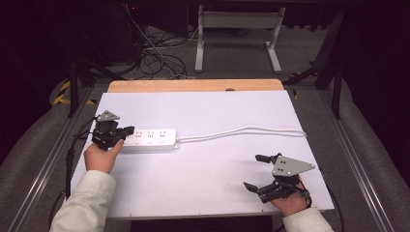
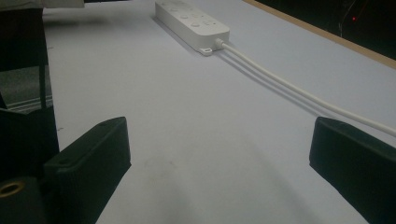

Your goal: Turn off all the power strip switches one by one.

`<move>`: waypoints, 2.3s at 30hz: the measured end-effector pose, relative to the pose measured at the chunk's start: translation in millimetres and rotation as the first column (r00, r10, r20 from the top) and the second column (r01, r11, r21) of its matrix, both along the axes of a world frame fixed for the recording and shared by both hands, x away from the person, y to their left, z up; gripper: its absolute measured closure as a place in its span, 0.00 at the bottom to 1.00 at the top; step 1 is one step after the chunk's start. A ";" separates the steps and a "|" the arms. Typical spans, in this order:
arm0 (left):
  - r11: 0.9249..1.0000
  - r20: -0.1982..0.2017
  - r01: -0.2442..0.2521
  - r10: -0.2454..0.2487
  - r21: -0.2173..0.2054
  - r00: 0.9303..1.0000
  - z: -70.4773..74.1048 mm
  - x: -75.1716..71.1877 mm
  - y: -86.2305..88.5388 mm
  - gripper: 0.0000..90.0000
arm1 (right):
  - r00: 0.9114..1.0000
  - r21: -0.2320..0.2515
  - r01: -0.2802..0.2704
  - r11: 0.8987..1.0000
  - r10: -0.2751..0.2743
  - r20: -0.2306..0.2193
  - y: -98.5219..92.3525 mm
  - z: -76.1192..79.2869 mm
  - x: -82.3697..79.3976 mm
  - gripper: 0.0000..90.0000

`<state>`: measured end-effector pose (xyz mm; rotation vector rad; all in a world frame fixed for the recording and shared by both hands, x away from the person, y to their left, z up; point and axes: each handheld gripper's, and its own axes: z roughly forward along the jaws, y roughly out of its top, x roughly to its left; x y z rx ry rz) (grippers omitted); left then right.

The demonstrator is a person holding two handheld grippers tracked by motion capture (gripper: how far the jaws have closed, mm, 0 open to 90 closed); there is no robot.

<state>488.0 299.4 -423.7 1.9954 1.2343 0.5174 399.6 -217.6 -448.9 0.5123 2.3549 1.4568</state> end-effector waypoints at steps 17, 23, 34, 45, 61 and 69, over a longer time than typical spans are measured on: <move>1.000 -0.056 -0.016 0.016 0.009 0.998 -18.3 4.9 -13.9 1.00 | 1.000 0.000 -0.009 1.000 0.009 -0.002 0.2 -0.4 0.2 0.06; 1.000 -0.047 -0.022 0.021 -0.013 0.999 -19.3 4.0 -13.6 1.00 | 1.000 -0.001 -0.011 1.000 0.011 -0.002 0.4 -0.5 0.1 0.06; 1.000 -0.108 0.003 0.000 0.025 0.994 -24.9 5.5 -11.2 1.00 | 1.000 0.000 -0.017 1.000 0.017 -0.001 -0.1 -0.3 0.0 0.06; 1.000 -0.131 0.006 -0.002 0.029 0.991 -28.8 7.5 -10.3 1.00 | 1.000 -0.001 -0.021 1.000 0.021 -0.002 0.2 -0.4 -0.3 0.06; 0.999 -0.106 -0.003 0.007 0.039 0.994 -31.9 4.6 -8.7 1.00 | 1.000 -0.005 -0.025 1.000 0.025 -0.003 0.7 -0.7 -0.4 0.06; 1.000 -0.100 0.000 0.002 0.027 0.995 -33.1 2.7 -7.5 1.00 | 1.000 -0.006 -0.024 1.000 0.024 -0.003 1.3 -1.1 -0.4 0.06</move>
